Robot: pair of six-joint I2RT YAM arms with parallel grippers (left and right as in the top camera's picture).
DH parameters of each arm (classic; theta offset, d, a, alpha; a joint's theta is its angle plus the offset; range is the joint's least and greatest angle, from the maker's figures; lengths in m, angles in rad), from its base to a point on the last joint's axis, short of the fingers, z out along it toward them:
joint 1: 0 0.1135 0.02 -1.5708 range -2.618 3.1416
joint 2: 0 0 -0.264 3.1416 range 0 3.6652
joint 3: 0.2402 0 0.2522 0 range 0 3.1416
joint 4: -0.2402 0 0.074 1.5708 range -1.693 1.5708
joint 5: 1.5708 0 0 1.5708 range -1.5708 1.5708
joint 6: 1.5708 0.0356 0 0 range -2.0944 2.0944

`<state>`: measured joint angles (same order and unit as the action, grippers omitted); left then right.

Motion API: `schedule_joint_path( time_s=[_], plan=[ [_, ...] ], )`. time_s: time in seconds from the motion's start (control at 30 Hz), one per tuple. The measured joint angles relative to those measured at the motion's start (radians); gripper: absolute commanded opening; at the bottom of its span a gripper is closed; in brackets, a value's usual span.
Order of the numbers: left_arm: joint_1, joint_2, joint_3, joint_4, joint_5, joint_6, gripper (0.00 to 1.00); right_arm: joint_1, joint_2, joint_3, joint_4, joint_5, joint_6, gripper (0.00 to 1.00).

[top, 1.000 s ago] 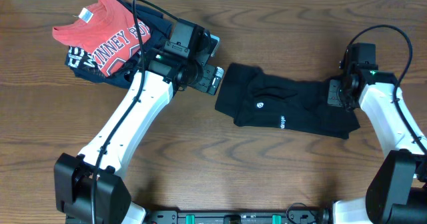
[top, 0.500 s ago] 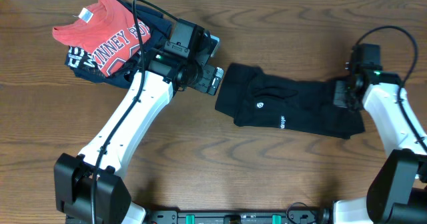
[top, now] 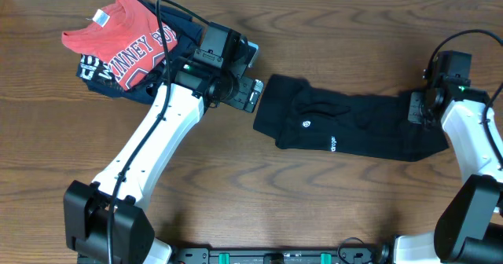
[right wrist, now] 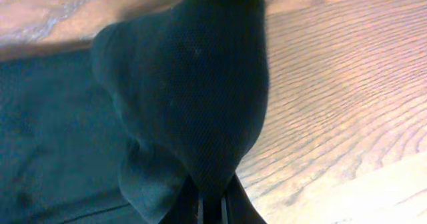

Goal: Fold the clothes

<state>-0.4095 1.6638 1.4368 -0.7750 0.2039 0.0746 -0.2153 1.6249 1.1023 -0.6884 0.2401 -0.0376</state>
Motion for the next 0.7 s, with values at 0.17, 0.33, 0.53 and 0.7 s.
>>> schedule_joint_path(
  time_s=[0.17,0.33,0.53,0.7],
  plan=[
    [0.000,0.000,0.000,-0.001,0.000,0.000,0.86,0.063,0.000,0.000,-0.035,-0.011,-0.003,0.01],
    [0.000,0.000,0.000,-0.001,0.000,0.000,0.86,0.146,0.000,0.000,-0.059,-0.021,0.006,0.25],
    [0.000,0.000,0.000,-0.003,0.000,0.000,0.86,0.262,0.000,0.000,-0.082,-0.067,0.028,0.64],
    [0.000,0.000,0.000,-0.004,0.000,0.000,0.86,0.312,0.000,0.000,-0.091,-0.117,0.033,0.60]
  ],
)
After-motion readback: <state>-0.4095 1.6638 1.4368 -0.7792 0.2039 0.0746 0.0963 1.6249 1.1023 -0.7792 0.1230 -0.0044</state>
